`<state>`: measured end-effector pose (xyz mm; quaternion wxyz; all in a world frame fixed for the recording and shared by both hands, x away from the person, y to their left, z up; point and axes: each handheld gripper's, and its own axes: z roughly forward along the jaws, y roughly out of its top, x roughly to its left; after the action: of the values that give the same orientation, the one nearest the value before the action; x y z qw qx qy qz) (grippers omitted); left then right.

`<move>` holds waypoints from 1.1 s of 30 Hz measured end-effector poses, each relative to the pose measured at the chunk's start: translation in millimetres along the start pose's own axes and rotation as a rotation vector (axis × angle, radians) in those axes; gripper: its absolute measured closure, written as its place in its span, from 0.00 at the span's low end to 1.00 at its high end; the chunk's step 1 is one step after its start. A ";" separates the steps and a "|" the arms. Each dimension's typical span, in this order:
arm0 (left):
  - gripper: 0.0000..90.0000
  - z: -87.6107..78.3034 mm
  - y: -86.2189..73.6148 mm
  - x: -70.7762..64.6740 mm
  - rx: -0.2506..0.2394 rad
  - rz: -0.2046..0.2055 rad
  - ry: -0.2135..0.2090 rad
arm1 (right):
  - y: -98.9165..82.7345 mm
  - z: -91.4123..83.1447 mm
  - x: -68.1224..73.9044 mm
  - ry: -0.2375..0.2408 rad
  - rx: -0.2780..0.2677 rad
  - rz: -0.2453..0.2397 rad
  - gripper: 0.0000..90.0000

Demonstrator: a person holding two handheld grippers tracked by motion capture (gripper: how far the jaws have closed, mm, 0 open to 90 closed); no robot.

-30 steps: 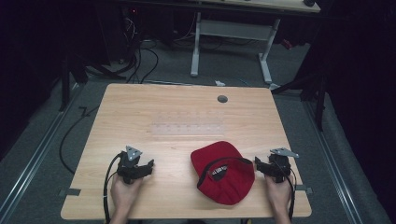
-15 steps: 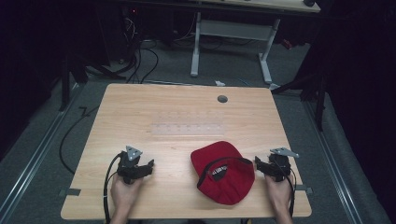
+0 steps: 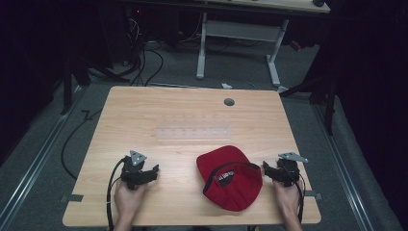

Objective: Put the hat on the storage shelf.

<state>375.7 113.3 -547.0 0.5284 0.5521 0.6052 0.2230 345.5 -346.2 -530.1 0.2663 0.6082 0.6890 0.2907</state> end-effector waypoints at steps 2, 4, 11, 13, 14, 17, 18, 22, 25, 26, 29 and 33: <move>0.31 -0.1 0.0 0.0 0.001 0.001 0.001 | 0.1 -0.4 -1.3 0.003 0.000 0.005 0.37; 0.31 -0.1 0.0 0.0 0.001 0.001 0.001 | 0.3 -1.6 -2.6 0.013 0.000 0.025 0.40; 0.31 0.0 0.0 0.0 0.000 0.000 0.000 | 1.1 -13.9 -5.9 0.062 -0.059 0.057 0.43; 0.31 0.0 0.0 0.0 0.001 0.000 0.000 | 1.0 -18.0 -5.9 0.077 -0.072 0.067 0.44; 0.31 0.0 0.0 0.0 0.000 0.000 0.000 | 1.0 -20.4 -6.3 0.088 -0.081 0.070 0.45; 0.31 0.0 0.0 0.0 0.000 0.000 0.000 | 0.3 -26.8 -7.7 0.121 -0.098 0.084 0.46; 0.31 0.0 0.0 0.0 0.000 0.000 0.000 | -0.2 -28.7 -8.2 0.134 -0.099 0.094 0.46; 0.31 -0.1 -0.1 -0.1 0.001 0.000 -0.001 | -0.9 -37.6 -8.8 0.172 -0.126 0.099 0.46; 0.31 0.0 -0.1 -0.1 0.001 0.000 -0.001 | 0.1 -46.7 -6.9 0.196 -0.155 0.085 0.46; 0.30 0.0 -0.1 -0.2 0.001 0.000 -0.001 | 0.3 -50.1 -5.8 0.206 -0.163 0.080 0.46; 0.30 0.0 -0.1 -0.2 0.001 0.000 -0.001 | 0.2 -60.2 -1.5 0.237 -0.192 0.062 0.46; 0.30 0.0 -0.1 -0.2 0.001 0.000 -0.001 | -0.6 -72.2 7.1 0.265 -0.215 0.027 0.47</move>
<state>375.6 113.1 -547.0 0.5285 0.5524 0.6051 0.2223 292.3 -344.8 -480.9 0.2327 0.5416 0.6747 0.4441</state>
